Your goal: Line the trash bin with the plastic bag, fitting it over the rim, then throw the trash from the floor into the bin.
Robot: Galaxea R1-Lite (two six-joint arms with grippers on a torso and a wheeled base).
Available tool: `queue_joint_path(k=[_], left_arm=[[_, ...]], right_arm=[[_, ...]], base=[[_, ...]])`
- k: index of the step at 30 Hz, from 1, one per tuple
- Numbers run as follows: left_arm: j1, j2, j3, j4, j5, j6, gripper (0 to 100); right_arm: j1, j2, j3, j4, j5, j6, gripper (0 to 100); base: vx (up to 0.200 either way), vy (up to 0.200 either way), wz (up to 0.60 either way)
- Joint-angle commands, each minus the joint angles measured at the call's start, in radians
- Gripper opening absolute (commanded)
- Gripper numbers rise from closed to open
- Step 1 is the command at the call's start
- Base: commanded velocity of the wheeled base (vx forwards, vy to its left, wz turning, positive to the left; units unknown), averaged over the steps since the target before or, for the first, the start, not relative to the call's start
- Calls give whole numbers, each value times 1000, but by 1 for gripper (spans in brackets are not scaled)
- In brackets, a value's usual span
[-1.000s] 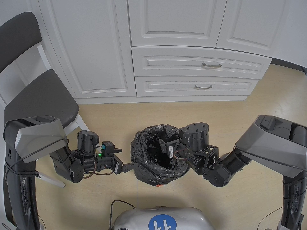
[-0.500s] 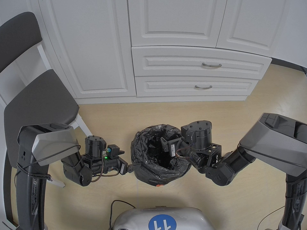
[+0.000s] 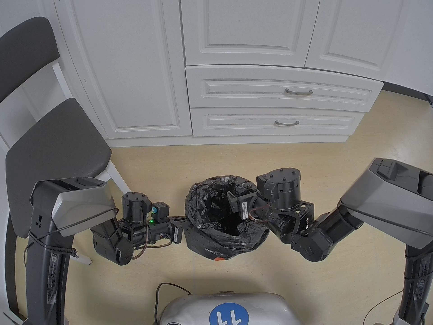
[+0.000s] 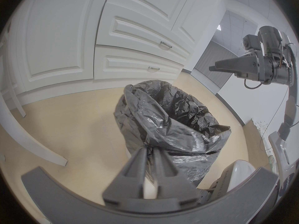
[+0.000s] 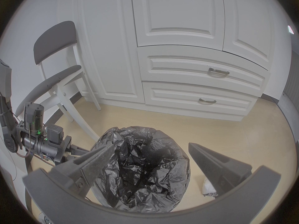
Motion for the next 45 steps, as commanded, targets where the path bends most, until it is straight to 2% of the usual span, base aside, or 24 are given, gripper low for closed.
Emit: queue_joint_path(k=[1, 10, 18, 27, 36, 41, 45], left_arm=[[-1, -3, 4, 0, 0, -2, 0], [8, -11, 9, -2, 0, -1, 0], [16, -115, 66, -8, -10, -2, 0], [27, -99, 82, 18, -10, 7, 0], [42, -60, 58, 153, -21, 75, 0], [38, 30, -77, 253, -21, 104, 0], [36, 40, -175, 362, -20, 122, 0]], right_arm=[[1, -7, 2, -1, 0, 0, 100], [2, -15, 9, -1, 0, 0, 100], [4, -29, 22, 1, 0, -2, 100], [7, -33, 41, 2, 1, -8, 100], [-8, -61, 61, 25, 1, -37, 100], [-34, -76, 61, 61, 3, -38, 100], [-68, -79, 54, 67, 32, -46, 100]], base=[[0, 0, 0], [0, 0, 0], [0, 0, 0], [0, 0, 0], [0, 0, 0], [0, 0, 0], [0, 0, 0]])
